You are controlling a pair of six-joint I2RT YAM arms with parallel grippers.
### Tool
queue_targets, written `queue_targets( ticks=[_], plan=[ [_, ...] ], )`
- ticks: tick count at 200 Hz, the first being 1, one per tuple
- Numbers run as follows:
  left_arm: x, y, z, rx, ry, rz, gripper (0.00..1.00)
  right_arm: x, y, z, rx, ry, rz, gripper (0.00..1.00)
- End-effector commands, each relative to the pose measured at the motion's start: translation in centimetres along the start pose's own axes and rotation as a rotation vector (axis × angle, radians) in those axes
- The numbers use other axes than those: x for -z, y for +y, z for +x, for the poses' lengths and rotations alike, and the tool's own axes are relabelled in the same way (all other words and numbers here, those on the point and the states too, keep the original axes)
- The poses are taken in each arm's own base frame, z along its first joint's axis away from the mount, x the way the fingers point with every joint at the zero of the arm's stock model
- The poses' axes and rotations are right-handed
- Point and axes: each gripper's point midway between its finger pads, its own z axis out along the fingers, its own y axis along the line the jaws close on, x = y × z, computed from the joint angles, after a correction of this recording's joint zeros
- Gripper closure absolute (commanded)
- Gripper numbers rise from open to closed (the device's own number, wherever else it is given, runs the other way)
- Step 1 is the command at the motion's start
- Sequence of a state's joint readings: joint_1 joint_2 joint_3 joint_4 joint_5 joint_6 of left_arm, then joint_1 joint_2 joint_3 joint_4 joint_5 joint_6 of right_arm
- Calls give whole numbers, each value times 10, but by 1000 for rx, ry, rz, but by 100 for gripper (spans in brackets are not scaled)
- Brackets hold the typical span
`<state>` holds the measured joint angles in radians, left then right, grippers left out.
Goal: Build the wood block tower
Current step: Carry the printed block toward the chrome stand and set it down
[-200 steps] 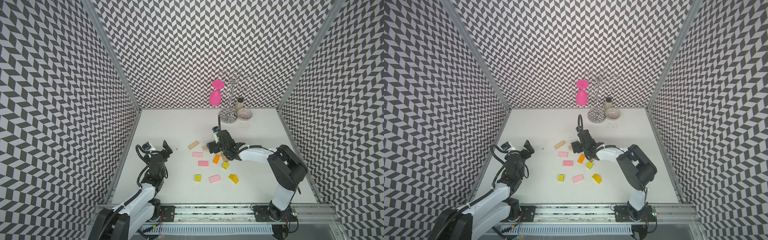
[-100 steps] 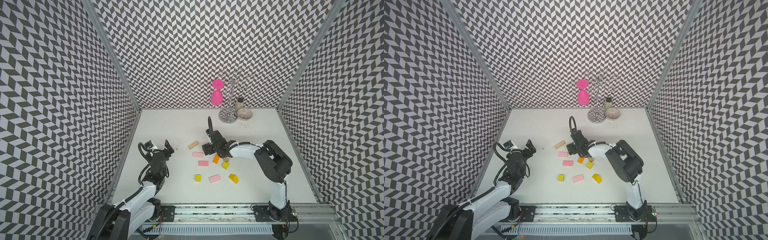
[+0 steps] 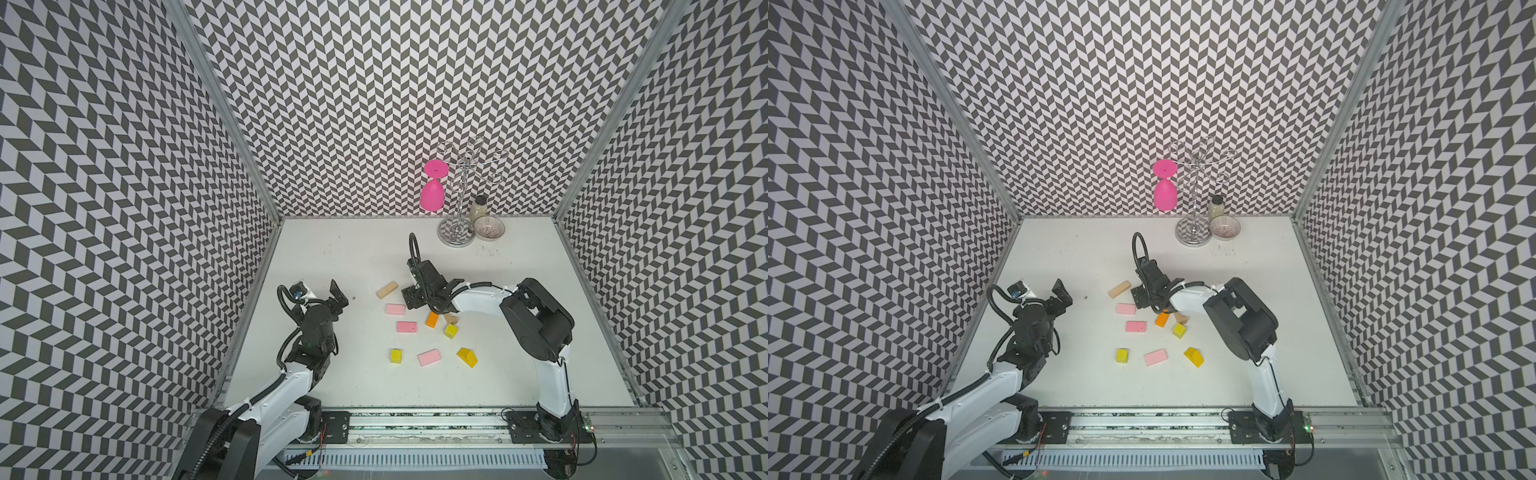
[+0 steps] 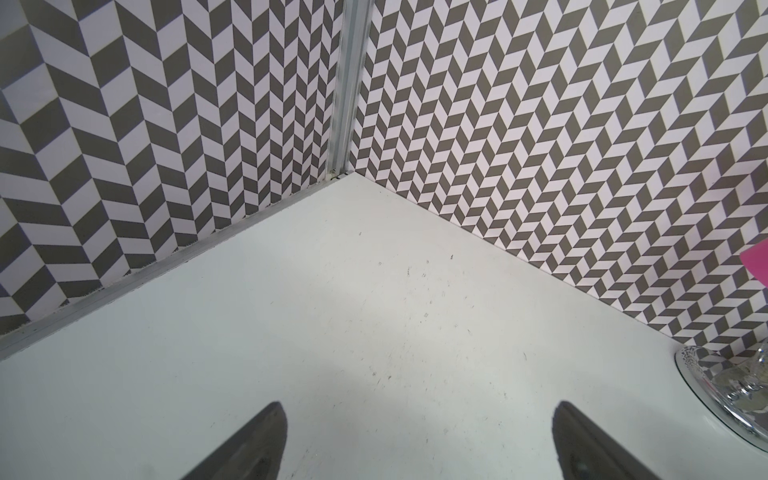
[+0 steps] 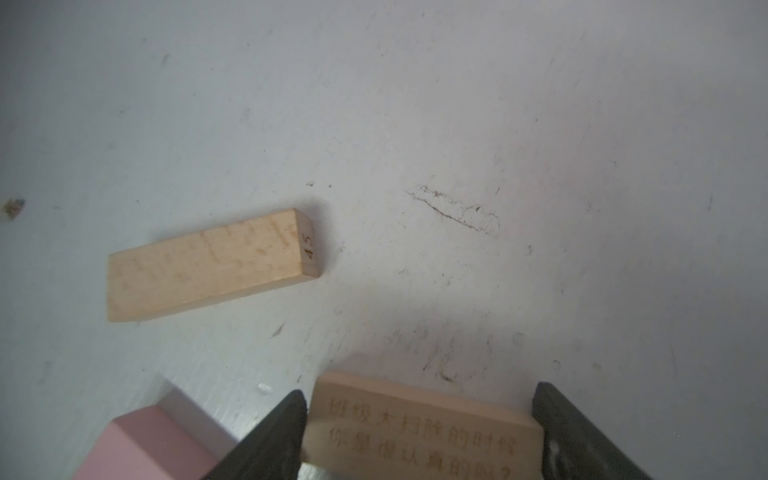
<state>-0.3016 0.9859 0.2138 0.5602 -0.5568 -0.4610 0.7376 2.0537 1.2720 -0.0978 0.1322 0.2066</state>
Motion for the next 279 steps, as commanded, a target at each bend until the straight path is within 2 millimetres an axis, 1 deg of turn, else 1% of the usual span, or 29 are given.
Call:
queue_targets(
  ticks=[1, 30, 52, 70, 97, 133, 147, 159, 181, 217, 231, 259, 279],
  plan=[
    [-2, -8, -15, 16, -40, 1, 0, -6, -9, 6, -27, 11, 69, 23],
    [-1, -8, -15, 11, -40, 1, 0, 1, -20, 1, -61, -22, 119, 29],
    [-1, -10, -15, 9, -39, 5, 0, 9, -39, -5, -99, -57, 179, 29],
    [-1, -11, -13, 4, -37, 12, 0, 12, -61, -10, -160, -71, 193, 30],
    [-2, -15, -12, -6, -32, 29, 0, 14, -104, -16, -255, -84, 231, 32],
    [-4, -20, -10, -26, -20, 35, 0, 2, -157, -15, -342, -65, 281, 33],
    [-5, -23, -10, -34, -17, 34, 0, -4, -172, -14, -362, -57, 295, 33],
    [-6, -24, -8, -41, -12, 29, 0, -9, -180, -14, -368, -49, 301, 33],
    [-8, -27, -7, -55, -5, 23, 0, -15, -189, -17, -371, -44, 307, 33],
    [-11, -31, -5, -76, 7, 14, 0, -21, -187, -26, -352, -40, 290, 31],
    [-12, -32, -4, -82, 10, 12, 0, -23, -184, -28, -341, -36, 277, 31],
    [-13, -35, -3, -90, 14, 9, 0, -23, -180, -26, -338, -27, 256, 30],
    [-14, -36, -3, -93, 15, 8, 0, -21, -172, -26, -323, -28, 244, 29]
  ],
)
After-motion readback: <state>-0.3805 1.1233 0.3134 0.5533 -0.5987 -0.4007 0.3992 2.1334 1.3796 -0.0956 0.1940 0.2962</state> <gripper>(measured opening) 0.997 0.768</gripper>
